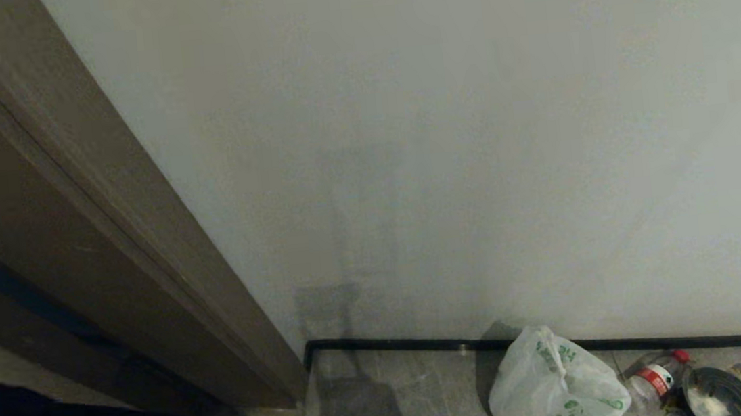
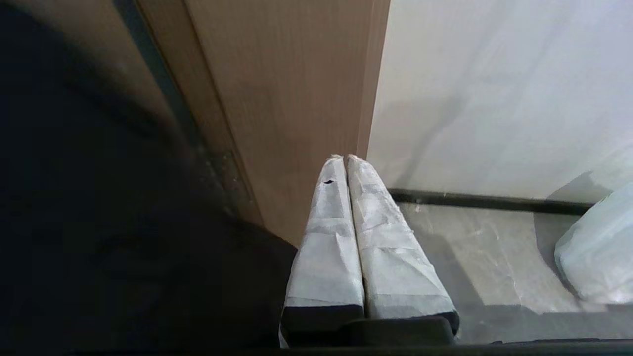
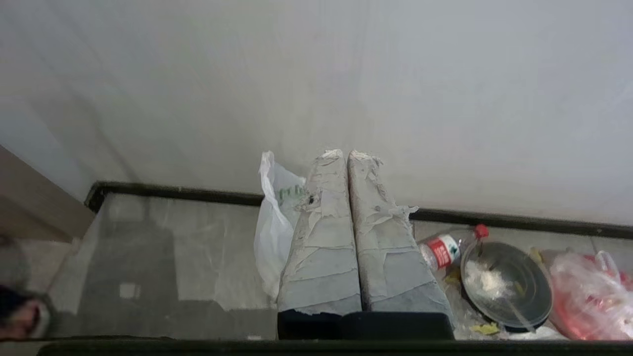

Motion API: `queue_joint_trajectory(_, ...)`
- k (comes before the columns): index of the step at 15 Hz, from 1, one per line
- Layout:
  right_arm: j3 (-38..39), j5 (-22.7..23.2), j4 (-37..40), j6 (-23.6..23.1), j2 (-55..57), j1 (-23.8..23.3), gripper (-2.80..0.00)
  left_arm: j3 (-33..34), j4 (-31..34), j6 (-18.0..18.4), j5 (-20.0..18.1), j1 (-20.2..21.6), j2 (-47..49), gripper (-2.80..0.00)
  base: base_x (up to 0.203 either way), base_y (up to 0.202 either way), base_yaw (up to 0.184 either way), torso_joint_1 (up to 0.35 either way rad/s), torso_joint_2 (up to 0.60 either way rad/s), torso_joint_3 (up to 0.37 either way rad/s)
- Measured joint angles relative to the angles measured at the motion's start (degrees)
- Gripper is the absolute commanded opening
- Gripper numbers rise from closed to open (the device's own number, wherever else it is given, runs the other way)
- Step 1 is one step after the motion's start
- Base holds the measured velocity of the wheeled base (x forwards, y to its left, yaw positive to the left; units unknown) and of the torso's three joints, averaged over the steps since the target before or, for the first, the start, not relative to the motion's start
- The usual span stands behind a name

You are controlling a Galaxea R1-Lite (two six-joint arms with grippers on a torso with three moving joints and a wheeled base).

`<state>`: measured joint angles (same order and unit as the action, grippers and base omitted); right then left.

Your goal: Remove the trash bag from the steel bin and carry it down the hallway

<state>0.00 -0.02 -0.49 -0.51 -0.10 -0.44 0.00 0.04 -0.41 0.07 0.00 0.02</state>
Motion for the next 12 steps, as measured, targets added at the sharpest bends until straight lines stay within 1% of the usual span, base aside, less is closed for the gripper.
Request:
queue_joint_trajectory(5,0.00,0.00,0.04,0.00,0.00,0.00,-2.80,0.00,-0.02,0.06,-0.02,0.00,0.00,-2.80,0.000,0.000,0.000,0.002,0.00,0.178)
queue_joint_trajectory(12,0.00,-0.02,0.05,0.00,0.00,0.00,-2.80,0.00,-0.04,0.20,-0.05,0.00,0.00,-2.80,0.000,0.000,0.000,0.001,0.00,0.014)
